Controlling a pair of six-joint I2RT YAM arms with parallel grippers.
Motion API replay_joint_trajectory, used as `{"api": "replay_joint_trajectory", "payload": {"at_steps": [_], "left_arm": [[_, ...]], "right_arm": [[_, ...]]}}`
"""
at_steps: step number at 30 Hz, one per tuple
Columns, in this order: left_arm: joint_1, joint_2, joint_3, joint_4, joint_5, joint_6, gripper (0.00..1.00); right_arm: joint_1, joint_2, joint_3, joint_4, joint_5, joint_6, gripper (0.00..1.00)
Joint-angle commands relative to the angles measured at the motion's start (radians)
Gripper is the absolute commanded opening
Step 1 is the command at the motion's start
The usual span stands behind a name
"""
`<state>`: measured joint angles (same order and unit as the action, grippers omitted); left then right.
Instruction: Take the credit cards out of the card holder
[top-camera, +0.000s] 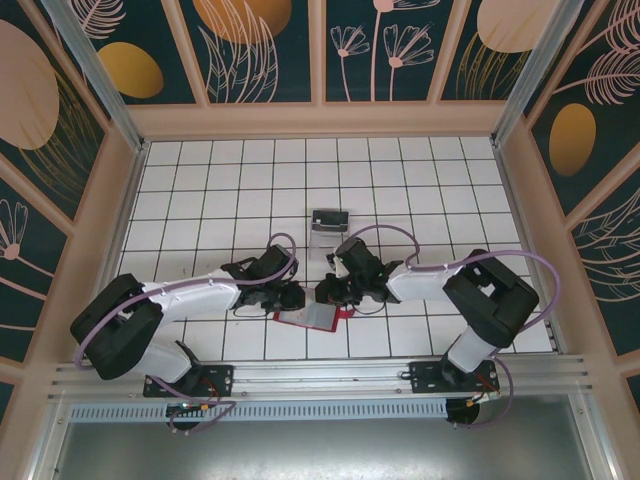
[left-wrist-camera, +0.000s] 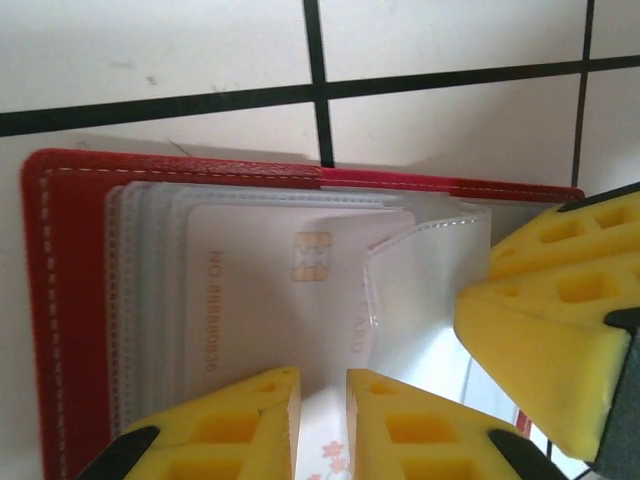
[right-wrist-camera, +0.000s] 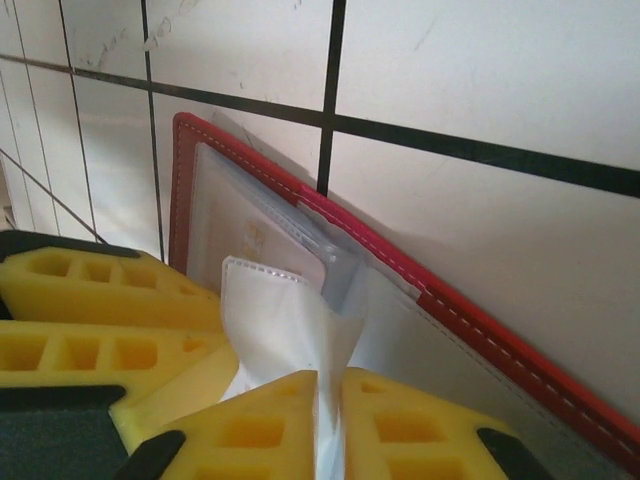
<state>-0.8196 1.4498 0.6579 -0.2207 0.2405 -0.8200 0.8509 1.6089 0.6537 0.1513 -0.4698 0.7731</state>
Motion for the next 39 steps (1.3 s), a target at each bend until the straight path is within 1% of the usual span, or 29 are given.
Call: {"api": "replay_joint_trajectory", "payload": {"at_steps": [1, 3, 6, 12, 17, 22, 24, 26, 28, 31, 35, 39], "left_arm": [[-0.005, 0.011, 0.034, -0.031, 0.04, 0.022, 0.21], [-0.004, 0.011, 0.044, -0.03, 0.05, 0.025, 0.21], [-0.005, 0.015, 0.061, -0.02, 0.068, 0.026, 0.22], [-0.006, 0.038, 0.087, 0.029, 0.128, 0.024, 0.22], [-0.02, 0.086, 0.112, 0.063, 0.159, 0.022, 0.22], [-0.044, 0.133, 0.138, 0.084, 0.161, 0.016, 0.22], [-0.043, 0.118, 0.138, 0.074, 0.117, 0.012, 0.22], [-0.043, 0.099, 0.145, 0.047, 0.06, 0.019, 0.25], [-0.037, 0.084, 0.148, 0.019, 0.021, 0.031, 0.26], [0.008, 0.049, 0.12, 0.003, 0.005, 0.042, 0.26], [0.098, -0.004, 0.062, -0.021, 0.001, 0.081, 0.26], [0.133, -0.026, 0.038, -0.094, -0.051, 0.128, 0.25]], "right_arm": [[-0.004, -0.055, -0.007, -0.001, 0.017, -0.003, 0.22], [-0.006, -0.085, -0.001, -0.047, 0.054, -0.007, 0.29], [-0.016, -0.152, 0.007, -0.131, 0.123, -0.012, 0.34], [-0.069, -0.292, 0.015, -0.283, 0.239, -0.029, 0.37], [-0.114, -0.369, 0.011, -0.333, 0.27, -0.04, 0.37], [-0.125, -0.381, 0.002, -0.328, 0.236, -0.026, 0.38], [-0.124, -0.374, -0.011, -0.296, 0.187, -0.007, 0.37], [-0.114, -0.37, -0.021, -0.272, 0.156, 0.017, 0.35], [-0.093, -0.366, -0.02, -0.257, 0.143, 0.038, 0.33], [-0.065, -0.344, -0.01, -0.222, 0.101, 0.068, 0.33], [-0.01, -0.277, 0.01, -0.177, 0.079, 0.103, 0.33], [0.051, -0.184, 0.031, -0.131, 0.038, 0.126, 0.33]]}}
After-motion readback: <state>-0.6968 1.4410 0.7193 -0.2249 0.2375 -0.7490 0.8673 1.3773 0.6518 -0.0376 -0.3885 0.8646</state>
